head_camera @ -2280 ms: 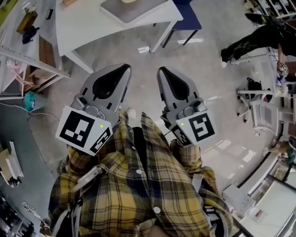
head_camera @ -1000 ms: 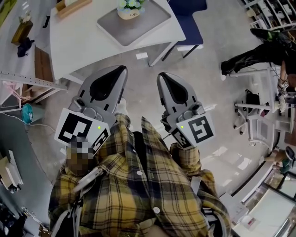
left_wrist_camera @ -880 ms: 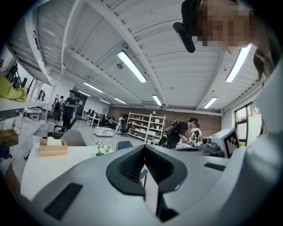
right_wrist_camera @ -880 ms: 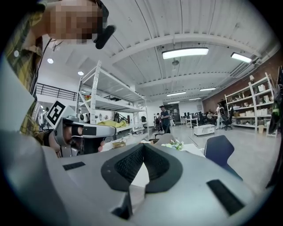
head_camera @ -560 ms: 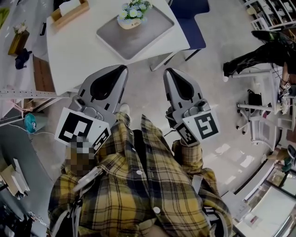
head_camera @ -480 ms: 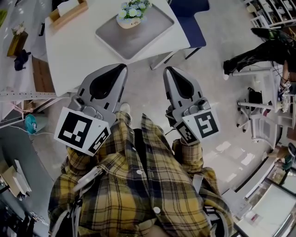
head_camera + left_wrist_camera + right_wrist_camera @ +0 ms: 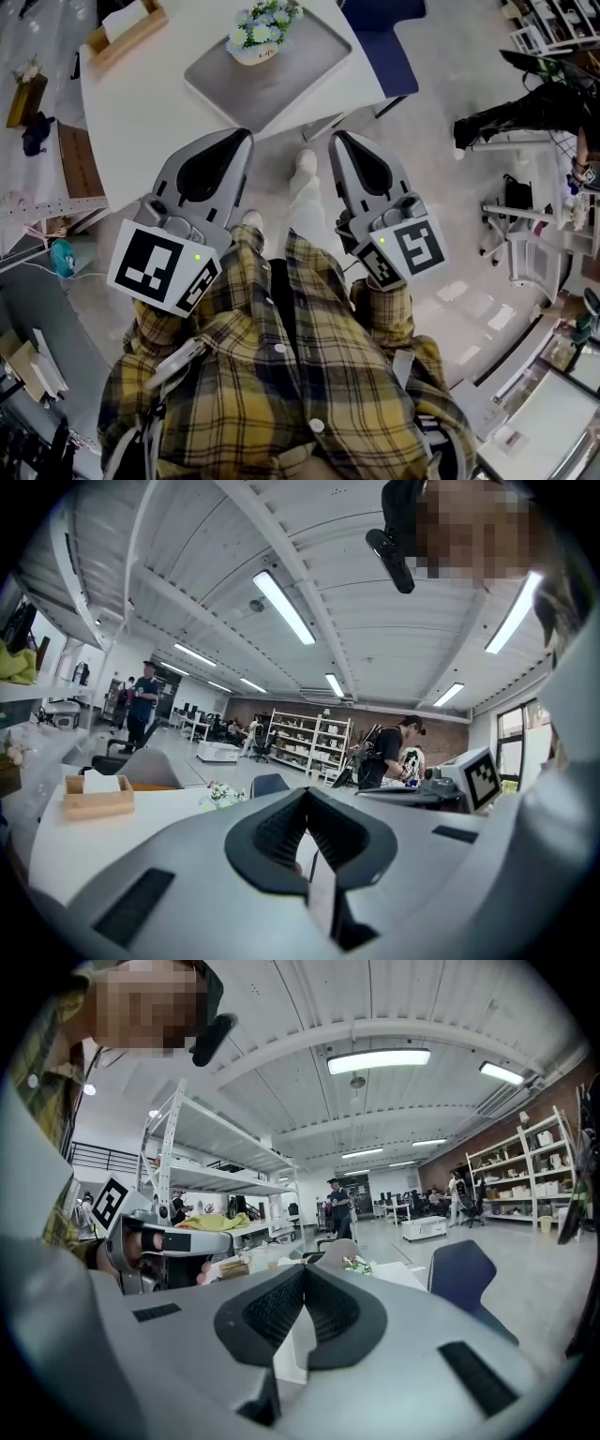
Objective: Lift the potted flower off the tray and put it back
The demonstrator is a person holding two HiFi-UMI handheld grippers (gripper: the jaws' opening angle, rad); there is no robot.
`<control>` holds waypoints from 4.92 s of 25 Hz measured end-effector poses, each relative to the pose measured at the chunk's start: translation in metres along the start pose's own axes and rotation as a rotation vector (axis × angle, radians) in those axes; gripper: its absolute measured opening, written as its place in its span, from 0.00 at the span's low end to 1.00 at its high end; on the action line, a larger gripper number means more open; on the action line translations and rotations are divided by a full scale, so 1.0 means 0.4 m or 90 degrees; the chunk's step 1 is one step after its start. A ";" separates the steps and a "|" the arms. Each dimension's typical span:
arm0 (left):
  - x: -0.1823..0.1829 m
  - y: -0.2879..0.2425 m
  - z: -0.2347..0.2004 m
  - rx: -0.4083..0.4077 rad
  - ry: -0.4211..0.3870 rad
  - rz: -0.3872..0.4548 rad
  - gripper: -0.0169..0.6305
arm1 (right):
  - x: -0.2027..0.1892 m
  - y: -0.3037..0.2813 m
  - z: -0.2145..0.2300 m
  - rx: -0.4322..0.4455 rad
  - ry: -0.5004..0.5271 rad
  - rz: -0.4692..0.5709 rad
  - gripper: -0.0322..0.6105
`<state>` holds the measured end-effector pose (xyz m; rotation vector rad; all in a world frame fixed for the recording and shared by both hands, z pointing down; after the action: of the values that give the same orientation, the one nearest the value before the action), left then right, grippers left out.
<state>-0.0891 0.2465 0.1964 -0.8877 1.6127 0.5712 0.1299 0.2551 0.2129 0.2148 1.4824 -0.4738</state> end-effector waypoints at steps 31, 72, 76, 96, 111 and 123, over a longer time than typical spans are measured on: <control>0.163 -0.435 -0.180 0.421 0.019 0.090 0.04 | 0.189 -0.593 0.493 0.385 0.065 -0.044 0.05; 0.146 -0.289 -0.445 0.326 0.037 0.033 0.04 | 0.146 -0.759 0.268 0.319 0.045 -0.078 0.05; 0.141 -0.308 -0.437 0.329 0.042 0.032 0.04 | 0.148 -0.766 0.285 0.328 0.049 -0.085 0.05; 0.107 -0.374 -0.445 0.294 0.042 0.012 0.05 | 0.123 -0.782 0.364 0.361 0.057 -0.115 0.05; 0.070 -0.383 -0.452 0.251 0.060 -0.022 0.28 | 0.091 -0.795 0.426 0.415 0.057 -0.154 0.30; 0.023 -0.387 -0.469 0.200 0.063 -0.080 0.47 | 0.076 -0.811 0.416 0.490 0.073 -0.171 0.50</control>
<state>-0.0787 0.0083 0.2457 -0.7829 1.6649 0.1799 0.1407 -0.1091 0.2462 0.6585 1.3837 -1.2611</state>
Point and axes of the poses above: the fingertips, and each gripper's own axes: y backward along the fingers, z to its right, x out of its top, the point moved 9 cm from there along y, backward along the fingers, and after that the axes turned 7 degrees about -x, right-handed, at the moved point
